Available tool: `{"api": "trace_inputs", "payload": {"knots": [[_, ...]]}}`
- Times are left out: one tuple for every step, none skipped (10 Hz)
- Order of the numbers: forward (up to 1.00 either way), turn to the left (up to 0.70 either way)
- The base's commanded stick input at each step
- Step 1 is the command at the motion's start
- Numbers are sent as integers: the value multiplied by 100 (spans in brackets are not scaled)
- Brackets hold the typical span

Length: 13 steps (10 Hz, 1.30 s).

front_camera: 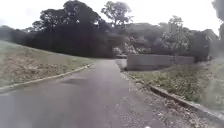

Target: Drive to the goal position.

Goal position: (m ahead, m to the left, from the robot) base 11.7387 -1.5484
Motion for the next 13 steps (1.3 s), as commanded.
{"api": "trace_inputs", "payload": {"knots": [[70, 0], [70, 0], [70, 0], [70, 0], [70, 0], [70, 0], [70, 0], [70, 0], [70, 0], [70, 0], [70, 0], [70, 0], [70, 0]]}}
